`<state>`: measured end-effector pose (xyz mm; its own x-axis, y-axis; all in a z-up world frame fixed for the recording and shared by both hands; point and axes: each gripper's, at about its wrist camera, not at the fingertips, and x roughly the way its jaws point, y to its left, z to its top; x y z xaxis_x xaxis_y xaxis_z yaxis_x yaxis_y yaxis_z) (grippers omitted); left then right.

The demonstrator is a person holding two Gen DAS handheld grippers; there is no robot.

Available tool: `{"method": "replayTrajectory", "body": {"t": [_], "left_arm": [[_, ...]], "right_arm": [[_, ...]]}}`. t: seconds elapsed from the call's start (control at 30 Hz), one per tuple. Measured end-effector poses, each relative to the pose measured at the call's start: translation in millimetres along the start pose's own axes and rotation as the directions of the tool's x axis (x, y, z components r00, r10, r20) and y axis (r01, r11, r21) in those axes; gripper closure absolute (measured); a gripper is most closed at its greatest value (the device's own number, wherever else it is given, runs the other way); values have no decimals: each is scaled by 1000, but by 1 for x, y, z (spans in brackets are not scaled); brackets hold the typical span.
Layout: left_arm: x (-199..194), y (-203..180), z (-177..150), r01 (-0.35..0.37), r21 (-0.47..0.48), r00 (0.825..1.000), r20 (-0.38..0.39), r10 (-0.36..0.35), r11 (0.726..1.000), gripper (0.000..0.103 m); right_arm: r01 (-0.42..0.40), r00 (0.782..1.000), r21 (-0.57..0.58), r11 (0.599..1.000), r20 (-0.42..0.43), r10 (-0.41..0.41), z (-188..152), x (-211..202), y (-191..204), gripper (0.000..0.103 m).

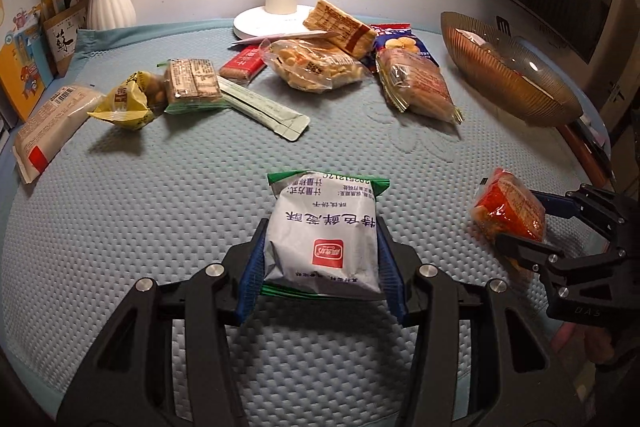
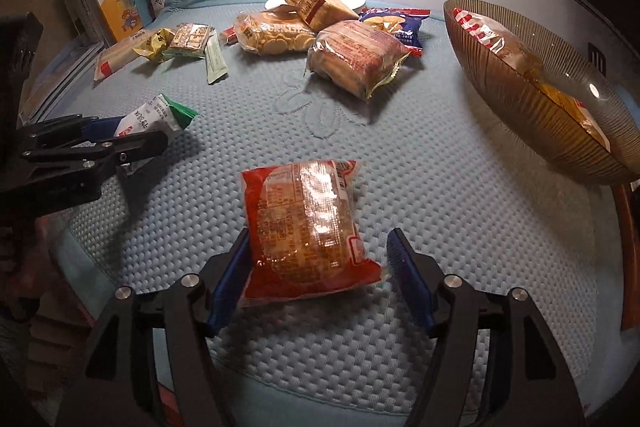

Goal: Organize snacks
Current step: 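Grasp the red cake pack with the right tool while the left tool grasps the white-green packet, then carry both packs into the glass bowl and open both tools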

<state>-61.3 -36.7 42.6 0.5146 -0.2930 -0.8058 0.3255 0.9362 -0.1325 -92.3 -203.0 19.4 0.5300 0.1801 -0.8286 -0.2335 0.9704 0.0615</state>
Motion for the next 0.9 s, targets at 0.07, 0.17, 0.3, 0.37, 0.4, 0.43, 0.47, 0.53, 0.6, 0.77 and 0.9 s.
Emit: {"method": "replayTrajectory", "body": {"t": [0.07,0.17,0.3,0.37,0.4,0.43,0.47,0.53,0.6,0.77,0.9], "left_arm": [[1,-4,-1,2,13,1000,-7,-2,1000,53],[-1,-7,-1,7,20,1000,-8,-7,1000,53],[-4,-7,1,13,13,1000,-6,-13,1000,53],[-4,-8,1,12,12,1000,-10,-12,1000,53],[-4,-10,1,12,14,1000,-9,-11,1000,53],[-5,-11,2,12,17,1000,-9,-12,1000,53],[-5,-14,3,12,21,1000,-8,-12,1000,53],[-6,-19,6,11,30,1000,-2,-11,999,53],[-8,-26,13,18,44,1000,9,-19,999,53],[-19,-55,42,38,107,997,70,-46,993,53],[-21,-89,72,55,175,991,110,-75,983,53]], "right_arm": [[-22,1000,22,1000,-2,22,-1,0,-4,34],[-21,1000,25,999,5,21,0,0,-3,34],[-18,1000,11,1000,12,17,4,1,2,41],[-22,1000,0,1000,20,22,4,1,4,47],[-32,999,3,999,27,32,4,-1,4,53],[-37,999,7,999,35,36,4,-3,4,57],[-36,998,9,999,42,35,4,-5,3,58],[-30,998,20,999,57,29,5,-11,-1,58],[-32,996,33,999,81,30,6,-22,-7,58],[-8,987,78,997,160,-5,15,-57,-33,58],[24,973,154,988,224,-58,24,-87,-70,58]]}}
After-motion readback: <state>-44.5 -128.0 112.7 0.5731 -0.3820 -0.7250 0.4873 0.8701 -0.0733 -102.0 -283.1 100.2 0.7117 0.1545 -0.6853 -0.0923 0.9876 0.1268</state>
